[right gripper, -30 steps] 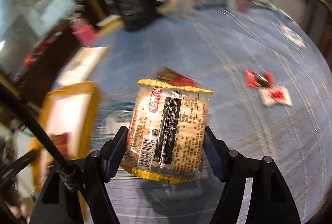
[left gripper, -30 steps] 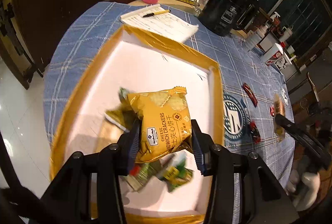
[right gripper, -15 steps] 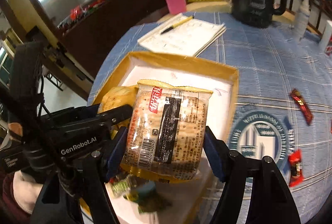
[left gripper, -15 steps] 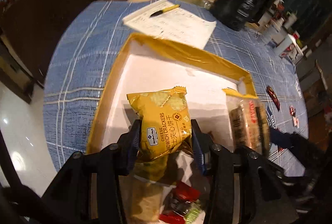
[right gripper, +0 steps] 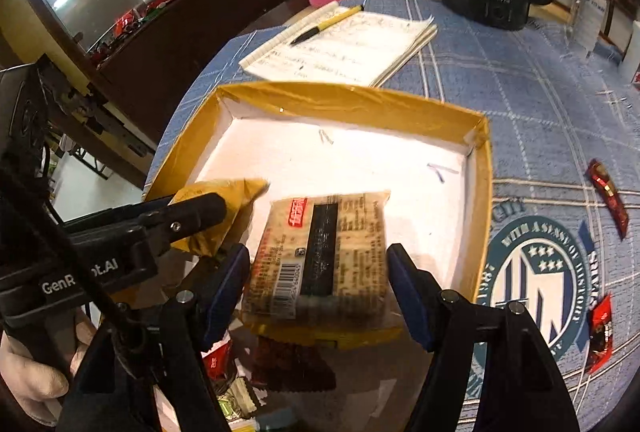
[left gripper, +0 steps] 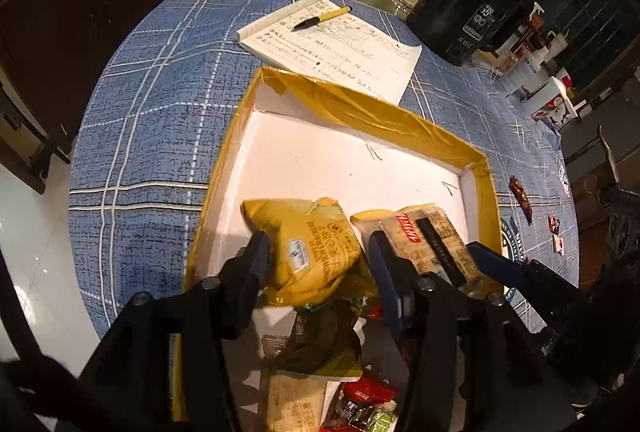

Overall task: Organize snacks
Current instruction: 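Carry the cracker bag and biscuit pack over the tray and lower them, then grasp the red candy with left tool while right tool grasps the red-white candy packet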

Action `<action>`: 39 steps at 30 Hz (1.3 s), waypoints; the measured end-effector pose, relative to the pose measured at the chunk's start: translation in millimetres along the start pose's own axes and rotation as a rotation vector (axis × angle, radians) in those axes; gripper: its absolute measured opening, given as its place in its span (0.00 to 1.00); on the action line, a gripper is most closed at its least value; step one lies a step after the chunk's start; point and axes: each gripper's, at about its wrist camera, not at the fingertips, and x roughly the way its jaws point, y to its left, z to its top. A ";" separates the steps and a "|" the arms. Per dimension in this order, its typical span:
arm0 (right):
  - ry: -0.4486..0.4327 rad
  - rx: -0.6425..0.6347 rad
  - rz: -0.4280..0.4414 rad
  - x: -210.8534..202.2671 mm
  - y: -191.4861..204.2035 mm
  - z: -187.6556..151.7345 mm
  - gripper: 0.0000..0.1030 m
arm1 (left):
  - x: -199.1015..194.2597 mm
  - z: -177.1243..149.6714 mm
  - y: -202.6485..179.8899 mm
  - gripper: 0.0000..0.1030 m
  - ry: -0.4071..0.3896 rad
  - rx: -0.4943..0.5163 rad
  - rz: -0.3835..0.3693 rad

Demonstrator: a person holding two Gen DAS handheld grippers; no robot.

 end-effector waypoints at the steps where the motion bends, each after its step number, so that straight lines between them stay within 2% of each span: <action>1: -0.008 0.004 0.004 -4.3 -0.4 -0.4 0.69 | -3.0 0.8 -0.4 0.58 -0.009 -0.005 0.002; 5: -0.052 0.015 0.013 -19.8 -3.5 -3.0 0.69 | -19.9 -0.7 -3.8 0.66 -0.045 -0.036 0.012; 10: -0.104 0.063 0.039 -48.4 -18.5 -15.8 0.69 | -37.1 -12.8 -20.6 0.66 -0.089 -0.093 -0.064; 14: -0.134 0.126 0.045 -69.4 -50.9 -34.2 0.69 | -40.1 -25.1 -53.2 0.66 -0.075 -0.069 -0.113; 16: -0.141 0.150 0.037 -78.8 -71.1 -43.7 0.69 | -38.9 -31.2 -71.3 0.66 -0.063 -0.045 -0.114; 20: -0.144 0.188 -0.016 -98.1 -127.5 -64.8 0.69 | -37.4 -43.2 -106.7 0.66 -0.049 -0.018 -0.111; 25: -0.121 0.240 -0.114 -118.4 -220.1 -88.4 0.69 | -25.1 -59.7 -155.6 0.66 -0.018 0.012 -0.116; 31: -0.134 0.238 -0.237 -141.8 -323.9 -94.3 0.69 | 4.6 -84.2 -212.7 0.66 0.049 0.053 -0.135; 35: -0.123 0.202 -0.248 -141.1 -375.7 -77.0 0.69 | 23.8 -93.5 -237.2 0.66 0.083 0.056 -0.127; 39: -0.053 0.169 -0.183 -118.6 -402.7 -61.1 0.69 | 38.1 -98.3 -253.4 0.66 0.095 0.053 -0.077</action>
